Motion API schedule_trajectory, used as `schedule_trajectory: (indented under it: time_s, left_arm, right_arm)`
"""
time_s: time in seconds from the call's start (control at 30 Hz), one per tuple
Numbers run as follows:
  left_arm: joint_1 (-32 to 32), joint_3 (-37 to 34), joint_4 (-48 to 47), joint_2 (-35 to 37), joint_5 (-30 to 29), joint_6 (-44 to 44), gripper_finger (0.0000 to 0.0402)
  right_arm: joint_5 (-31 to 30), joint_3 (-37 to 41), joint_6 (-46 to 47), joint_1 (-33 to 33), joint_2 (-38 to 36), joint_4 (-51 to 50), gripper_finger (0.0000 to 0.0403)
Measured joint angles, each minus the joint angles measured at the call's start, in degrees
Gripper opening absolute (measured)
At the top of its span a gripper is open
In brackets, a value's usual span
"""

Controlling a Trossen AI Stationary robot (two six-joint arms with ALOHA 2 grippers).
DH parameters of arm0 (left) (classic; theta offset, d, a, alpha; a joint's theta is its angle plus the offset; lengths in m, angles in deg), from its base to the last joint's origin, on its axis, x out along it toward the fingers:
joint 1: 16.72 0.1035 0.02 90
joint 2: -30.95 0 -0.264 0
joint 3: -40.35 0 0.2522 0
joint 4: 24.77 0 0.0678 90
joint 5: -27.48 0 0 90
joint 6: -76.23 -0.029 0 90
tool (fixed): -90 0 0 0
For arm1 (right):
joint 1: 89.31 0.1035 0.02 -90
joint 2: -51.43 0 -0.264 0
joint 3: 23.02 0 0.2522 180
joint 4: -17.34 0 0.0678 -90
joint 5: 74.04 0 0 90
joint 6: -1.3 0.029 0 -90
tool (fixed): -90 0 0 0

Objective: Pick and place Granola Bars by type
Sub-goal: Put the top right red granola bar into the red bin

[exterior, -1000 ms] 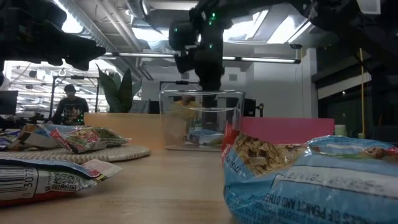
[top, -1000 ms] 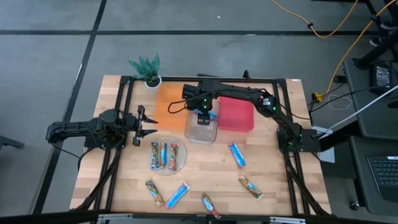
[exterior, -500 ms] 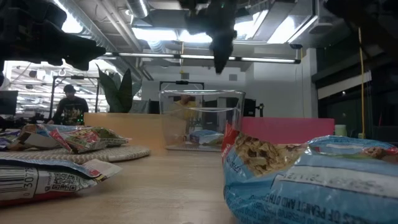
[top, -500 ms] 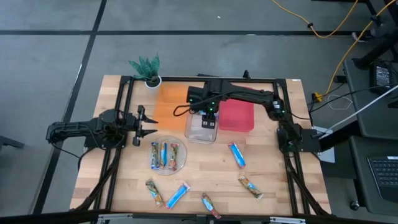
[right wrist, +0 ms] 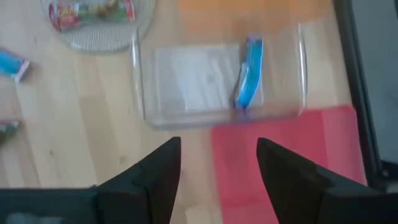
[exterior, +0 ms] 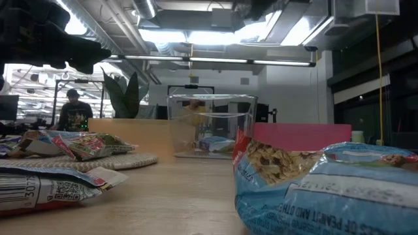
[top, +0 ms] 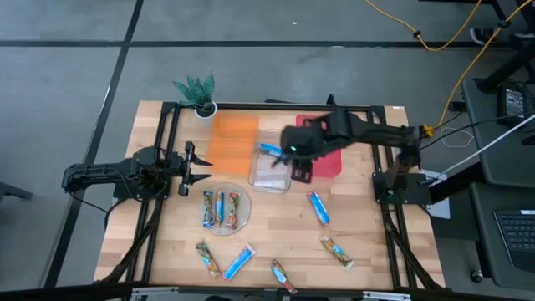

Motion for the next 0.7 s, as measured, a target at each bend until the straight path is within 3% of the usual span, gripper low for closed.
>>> schedule_trajectory:
  time_s: [0.17, 0.47, 0.7]
  left_arm:
    - [-0.02, 0.0, 0.0, 0.0, 0.02, 0.02, 0.0163]
    - [-0.02, 0.0, 0.0, 0.0, 0.02, 0.0, 0.0164]
    - [-0.02, 0.0, 0.0, 0.0, 0.02, 0.01, 0.0161]
  right_arm:
    - [-4.25, 13.46, 6.73, 4.5, -7.64, 1.88, 0.0212]
    - [-4.39, 36.34, 15.89, 10.57, -19.5, 15.24, 0.0212]
    - [-4.4, 51.24, 22.18, 11.65, -22.46, 26.16, 0.0212]
